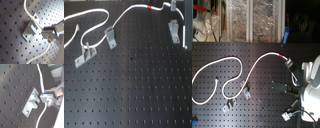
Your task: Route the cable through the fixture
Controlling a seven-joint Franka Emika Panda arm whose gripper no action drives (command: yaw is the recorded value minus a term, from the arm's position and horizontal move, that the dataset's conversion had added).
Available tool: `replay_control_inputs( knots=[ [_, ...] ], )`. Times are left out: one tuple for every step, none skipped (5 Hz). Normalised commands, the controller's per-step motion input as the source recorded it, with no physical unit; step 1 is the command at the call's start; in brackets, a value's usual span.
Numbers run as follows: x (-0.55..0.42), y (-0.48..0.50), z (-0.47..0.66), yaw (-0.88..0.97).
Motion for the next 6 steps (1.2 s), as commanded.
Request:
replay_control_inputs(
  knots=[
    [-0.201,0.268,0.36,-0.13],
    [-0.288,0.264,0.39,-0.13],
    [0.004,-0.014,0.00,0.00],
    [-0.047,0.157,0.49,0.00],
    [0.001,0.001,0.09,0.00],
    [-0.168,0.077,0.21,0.00]
  ],
)
